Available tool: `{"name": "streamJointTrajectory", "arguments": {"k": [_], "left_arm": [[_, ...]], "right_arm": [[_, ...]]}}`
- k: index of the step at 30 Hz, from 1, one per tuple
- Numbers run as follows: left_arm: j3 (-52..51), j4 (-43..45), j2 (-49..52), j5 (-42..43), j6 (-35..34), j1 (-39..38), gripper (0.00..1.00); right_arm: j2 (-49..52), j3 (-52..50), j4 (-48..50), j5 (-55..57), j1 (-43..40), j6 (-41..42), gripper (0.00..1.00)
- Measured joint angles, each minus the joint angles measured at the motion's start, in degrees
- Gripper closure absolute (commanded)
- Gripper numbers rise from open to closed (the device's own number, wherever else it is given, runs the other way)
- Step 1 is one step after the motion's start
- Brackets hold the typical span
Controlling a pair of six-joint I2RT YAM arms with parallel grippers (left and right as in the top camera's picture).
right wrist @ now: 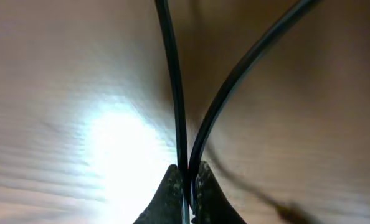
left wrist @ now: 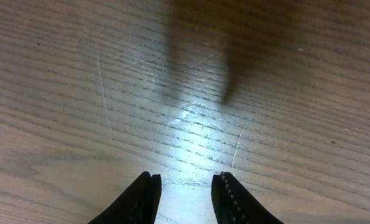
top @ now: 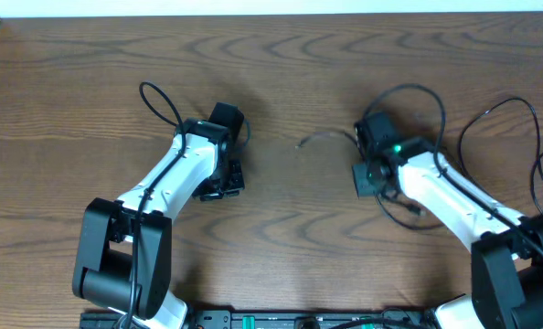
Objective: Untangle cables
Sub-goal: 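Pull the black cable up and off to the right edge with the right gripper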
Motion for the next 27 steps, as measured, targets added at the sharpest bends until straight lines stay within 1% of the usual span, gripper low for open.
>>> {"name": "streamJointTrajectory", "arguments": {"k": [4, 9, 12, 15, 18, 19, 22, 27], "left_arm": [[0.0, 0.0, 0.0, 0.13, 0.0, 0.0, 0.67], [0.0, 0.02, 0.0, 0.15, 0.0, 0.0, 0.67], [0.0, 0.02, 0.0, 0.15, 0.0, 0.0, 0.67], [0.0, -0.02, 0.0, 0.15, 0.0, 0.0, 0.67], [0.0, 0.02, 0.0, 0.15, 0.0, 0.0, 0.67], [0.0, 0.0, 0.0, 0.15, 0.0, 0.0, 0.67], [0.0, 0.0, 0.0, 0.15, 0.0, 0.0, 0.67], [0.0, -0.02, 0.0, 0.15, 0.0, 0.0, 0.67]], "right_arm": [[-1.4, 6.54, -1.4, 0.0, -1.77, 0.02, 0.99], [-2.67, 13.57, -1.68, 0.15, -9.27, 0.02, 0.99], [-3.1, 18.08, -1.79, 0.22, -15.78, -0.48, 0.99], [-3.41, 22.4, -1.46, 0.42, -24.04, -1.03, 0.99], [-3.5, 25.03, -0.83, 0.57, -31.26, -2.01, 0.99], [-3.52, 25.31, -0.72, 0.46, -32.2, -2.1, 0.99], [-3.54, 25.92, 0.39, 0.63, -39.58, -2.69, 0.99], [-3.54, 25.92, -0.28, 1.81, -49.59, -3.02, 0.99]]}}
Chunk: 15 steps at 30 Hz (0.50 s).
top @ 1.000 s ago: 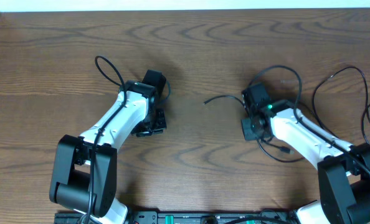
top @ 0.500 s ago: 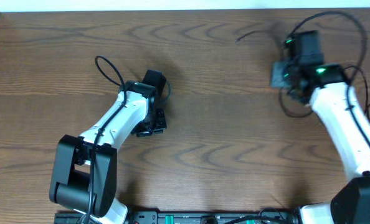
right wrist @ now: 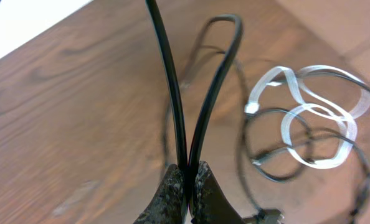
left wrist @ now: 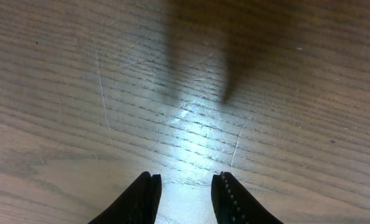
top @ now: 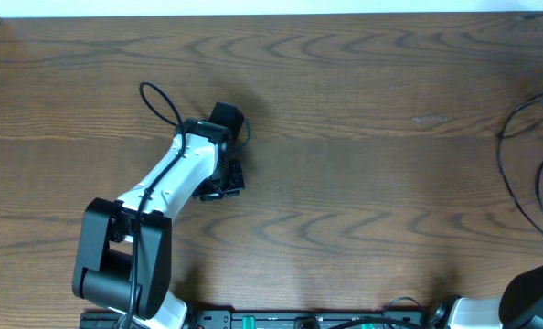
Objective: Untangle cables
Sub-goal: 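Pull the black cable up and off to the right edge with the right gripper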
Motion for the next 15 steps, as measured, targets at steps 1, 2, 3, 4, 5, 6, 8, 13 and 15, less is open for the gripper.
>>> {"name": "streamJointTrajectory", "arguments": {"k": [1, 2, 3, 4, 5, 6, 8, 13, 15], "left_arm": [[0.0, 0.02, 0.0, 0.0, 0.0, 0.0, 0.67], [0.0, 0.02, 0.0, 0.0, 0.0, 0.0, 0.67], [0.0, 0.0, 0.0, 0.0, 0.0, 0.0, 0.67], [0.0, -0.02, 0.0, 0.0, 0.0, 0.0, 0.67], [0.0, -0.07, 0.0, 0.0, 0.0, 0.0, 0.67], [0.0, -0.09, 0.0, 0.0, 0.0, 0.0, 0.67], [0.0, -0.15, 0.0, 0.0, 0.0, 0.0, 0.67], [0.0, -0.17, 0.0, 0.0, 0.0, 0.0, 0.67], [0.0, -0.17, 0.0, 0.0, 0.0, 0.0, 0.67]], "right_arm": [[0.0, 0.0, -0.48, 0.46, -1.53, 0.22, 0.99], [0.02, -0.02, -1.16, 1.2, -3.48, 0.72, 0.99], [0.11, -0.04, -1.62, 1.44, -4.7, 1.16, 0.99], [0.55, -0.13, -2.25, 2.27, -6.97, 1.95, 0.99], [1.46, -0.37, -3.04, 2.89, -9.18, 2.84, 0.99], [2.21, -0.42, -3.69, 3.06, -10.16, 3.28, 0.99], [5.16, -0.76, -5.11, 3.34, -12.33, 4.13, 0.99], [11.69, -1.68, -7.19, 3.23, -15.74, 4.76, 0.97], [12.35, -1.97, -7.13, 3.1, -16.24, 4.85, 0.83]]}}
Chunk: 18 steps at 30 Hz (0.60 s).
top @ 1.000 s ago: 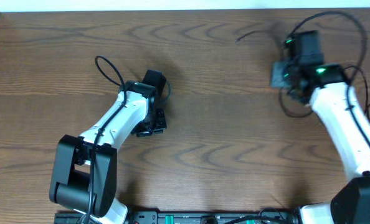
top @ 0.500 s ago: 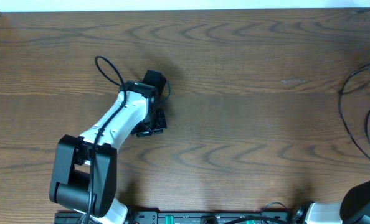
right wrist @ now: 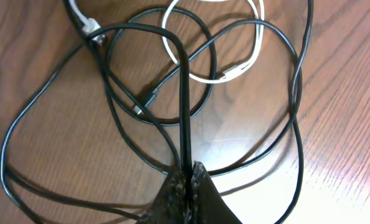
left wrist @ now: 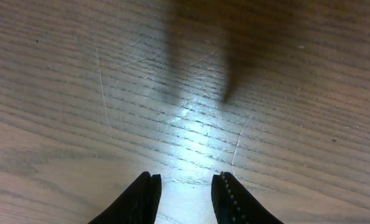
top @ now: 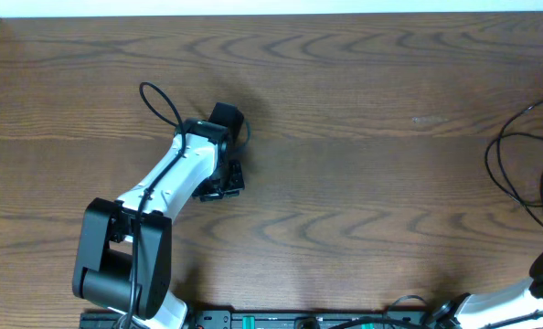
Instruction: Untangle cables
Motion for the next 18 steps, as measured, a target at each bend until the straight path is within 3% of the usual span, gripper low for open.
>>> {"name": "streamJointTrajectory", "arguments": {"k": [2, 5, 14, 18], "left_arm": [[0.0, 0.0, 0.0, 0.0, 0.0, 0.0, 0.67], [0.0, 0.0, 0.0, 0.0, 0.0, 0.0, 0.67], [0.57, 0.63, 0.0, 0.02, 0.55, 0.0, 0.66], [5.46, 2.23, -0.11, 0.07, 3.06, 0.0, 0.57]], "right_arm": [[0.02, 0.0, 1.09, -0.7, -0.09, -0.02, 0.6], [0.04, 0.0, 1.66, -2.86, -0.09, 0.0, 0.48], [0.02, 0.0, 3.02, -20.2, 2.67, -3.41, 0.4], [0.02, 0.0, 1.95, -26.34, 8.98, -8.61, 0.37]]}}
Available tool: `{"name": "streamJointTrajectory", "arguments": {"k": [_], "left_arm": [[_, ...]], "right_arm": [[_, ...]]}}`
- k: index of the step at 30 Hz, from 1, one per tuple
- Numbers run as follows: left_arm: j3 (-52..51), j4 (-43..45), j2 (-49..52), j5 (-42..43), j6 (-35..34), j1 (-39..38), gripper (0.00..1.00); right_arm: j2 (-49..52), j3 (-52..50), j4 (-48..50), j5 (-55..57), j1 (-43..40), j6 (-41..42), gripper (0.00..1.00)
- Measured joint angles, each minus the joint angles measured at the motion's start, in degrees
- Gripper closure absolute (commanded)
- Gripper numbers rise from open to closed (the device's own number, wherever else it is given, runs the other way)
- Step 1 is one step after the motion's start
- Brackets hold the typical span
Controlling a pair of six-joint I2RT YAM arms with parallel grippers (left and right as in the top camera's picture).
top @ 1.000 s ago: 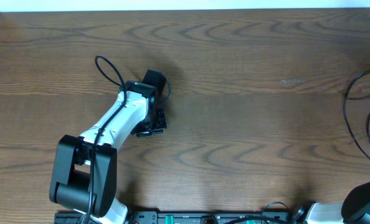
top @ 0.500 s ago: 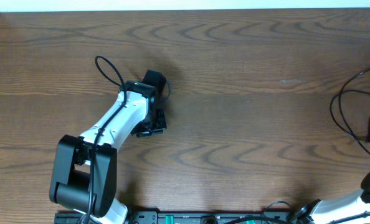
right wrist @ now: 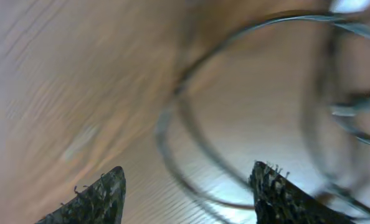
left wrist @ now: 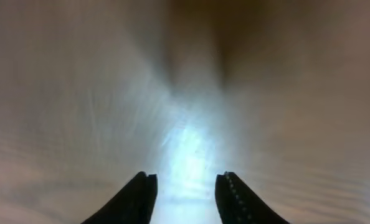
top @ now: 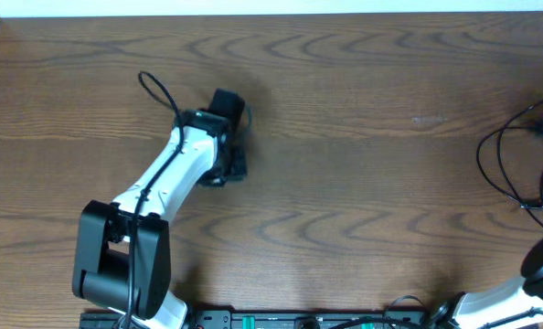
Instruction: Untangle cables
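A bundle of black cable (top: 484, 161) lies in loops at the table's far right edge. My right gripper (right wrist: 188, 182) hangs open just above those loops, and blurred black cable (right wrist: 163, 134) runs below and between its wide-apart fingers. In the overhead view it shows only as a dark shape at the right edge. My left gripper (top: 228, 169) is open over bare wood left of centre, far from the cables. The left wrist view is blurred and shows nothing between its fingers (left wrist: 141, 193).
The wooden table (top: 345, 210) stretches between the two arms. Its far edge meets a white strip (top: 271, 7) at the top. The right arm's base stands at the lower right corner, close to the cable pile.
My right gripper was shut on a black cable over the pile and is now open, with the cable lying loose beneath it. The left gripper has shifted slightly away from me.
My right gripper was shut on a black cable right of the table's centre. Then it was at the far right, still holding it near the other cables. Then it held it low over the pile, and now it has let go. The left gripper stayed open throughout.
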Motion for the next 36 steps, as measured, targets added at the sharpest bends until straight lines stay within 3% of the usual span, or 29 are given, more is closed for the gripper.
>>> {"name": "streamJointTrajectory", "arguments": {"k": [7, 13, 20, 26, 33, 35, 36], "left_arm": [[4.92, 0.98, -0.94, -0.07, 3.34, 0.0, 0.44], [10.27, -8.09, -0.96, -0.04, 4.76, 1.84, 0.34], [11.76, -22.4, -1.18, -0.07, 3.48, 11.63, 0.33], [11.74, -26.56, -2.32, -0.07, 2.78, 13.75, 0.32], [7.56, -21.68, -14.19, -0.07, 2.84, 12.24, 0.32], [4.44, -18.32, -20.72, -0.04, 3.13, 11.78, 0.27], [3.45, -17.84, -23.65, -0.02, 3.45, 11.76, 0.26]], "right_arm": [[0.0, 0.0, -3.56, -2.93, 14.29, -7.5, 0.3], [0.02, -0.02, -8.57, 0.5, 25.73, -9.46, 0.21], [0.0, -0.02, -14.4, 8.2, 36.96, -6.67, 0.18], [-0.85, -0.07, -16.68, 9.86, 42.32, -3.5, 0.16], [-14.05, -5.16, -12.2, 12.37, 46.29, 0.09, 0.14], [-21.44, -10.43, -8.2, 12.68, 46.84, 1.14, 0.14], [-24.46, -13.0, -6.08, 12.79, 46.86, 1.38, 0.06]]}}
